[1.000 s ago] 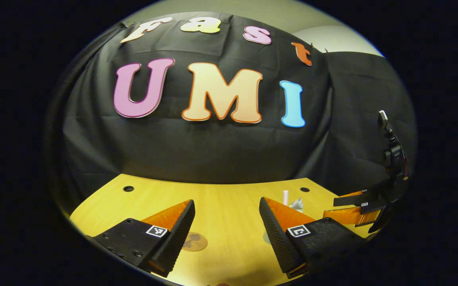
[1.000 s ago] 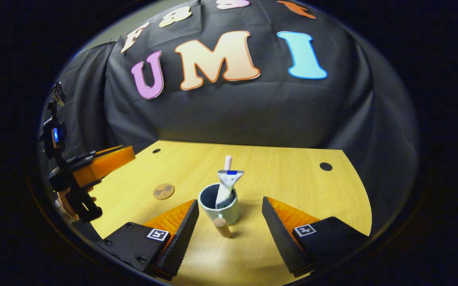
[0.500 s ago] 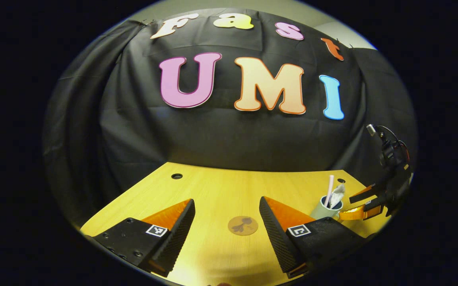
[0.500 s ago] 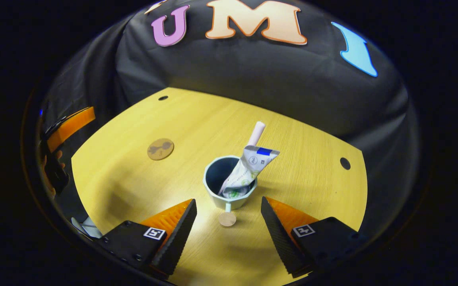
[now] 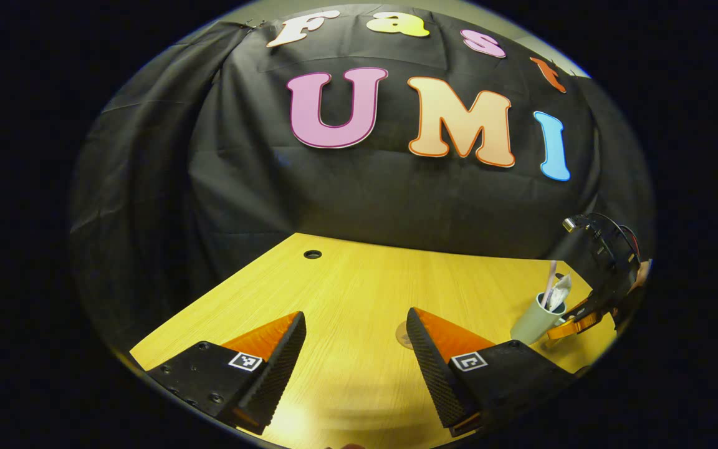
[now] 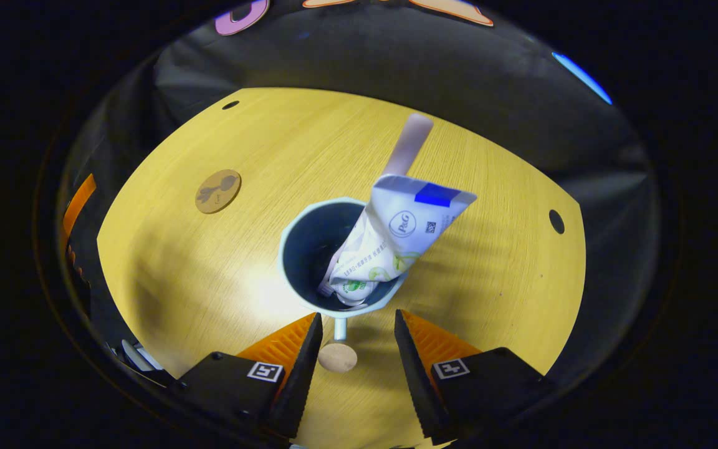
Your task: Put the toothbrush and toothpaste on the desktop into the cup, then pick up the cup and place it on the coaster on the desktop.
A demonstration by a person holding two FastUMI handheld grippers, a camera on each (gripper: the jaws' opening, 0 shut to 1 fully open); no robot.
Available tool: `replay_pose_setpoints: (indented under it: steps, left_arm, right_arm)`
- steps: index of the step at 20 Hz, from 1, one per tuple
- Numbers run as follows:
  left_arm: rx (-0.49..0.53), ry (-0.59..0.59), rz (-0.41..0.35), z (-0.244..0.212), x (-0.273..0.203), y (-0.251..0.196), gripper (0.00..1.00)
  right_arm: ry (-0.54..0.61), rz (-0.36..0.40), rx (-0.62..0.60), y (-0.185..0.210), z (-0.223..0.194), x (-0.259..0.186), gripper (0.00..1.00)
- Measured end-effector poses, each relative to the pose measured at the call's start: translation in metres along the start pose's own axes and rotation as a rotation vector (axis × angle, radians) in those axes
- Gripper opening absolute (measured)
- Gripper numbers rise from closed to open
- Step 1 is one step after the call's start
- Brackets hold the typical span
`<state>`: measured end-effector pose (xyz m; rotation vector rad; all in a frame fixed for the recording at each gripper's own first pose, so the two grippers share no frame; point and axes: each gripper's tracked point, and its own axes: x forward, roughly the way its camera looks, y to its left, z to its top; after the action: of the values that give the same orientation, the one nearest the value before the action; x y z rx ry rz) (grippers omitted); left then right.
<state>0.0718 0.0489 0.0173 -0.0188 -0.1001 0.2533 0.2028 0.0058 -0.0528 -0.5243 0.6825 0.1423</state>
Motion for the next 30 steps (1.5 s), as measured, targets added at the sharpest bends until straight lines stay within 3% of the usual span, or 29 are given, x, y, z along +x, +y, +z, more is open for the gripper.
replay_pose_setpoints:
  steps: [1, 3, 6, 7, 13, 20, 24, 27, 30]
  left_arm:
    - [-0.001, 0.011, 0.017, -0.003, -0.001, 0.006, 0.93]
    - [-0.016, 0.024, 0.025, -0.008, -0.002, 0.01, 0.94]
    - [-0.022, 0.046, 0.031, -0.017, -0.002, 0.012, 0.94]
    - [-0.021, 0.054, 0.032, -0.019, -0.002, 0.013, 0.94]
    - [-0.04, 0.083, 0.028, -0.029, -0.002, 0.017, 0.94]
    - [-0.064, 0.105, 0.019, -0.034, -0.005, 0.027, 0.94]
    - [-0.095, 0.123, 0.02, -0.041, -0.007, 0.037, 0.94]
    - [-0.11, 0.149, 0.036, -0.051, -0.012, 0.048, 0.94]
    - [-0.123, 0.16, 0.054, -0.056, -0.014, 0.063, 0.94]
  right_arm:
    - [0.005, -0.005, 0.003, -0.001, 0.001, 0.002, 0.73]
    - [0.019, 0.011, 0.012, 0.006, -0.001, 0.004, 0.62]
    - [0.022, -0.001, -0.013, 0.011, -0.003, 0.004, 0.36]
    - [0.027, -0.005, -0.012, 0.01, -0.003, 0.004, 0.31]
    - [0.011, -0.042, 0.01, 0.007, -0.001, 0.003, 0.21]
    - [-0.038, -0.014, -0.035, 0.015, 0.019, 0.001, 0.22]
    - [-0.076, 0.048, -0.064, 0.018, 0.044, 0.011, 0.21]
    - [-0.098, 0.106, -0.131, 0.043, 0.054, 0.011, 0.21]
    - [-0.102, 0.137, -0.179, 0.037, 0.054, 0.006, 0.21]
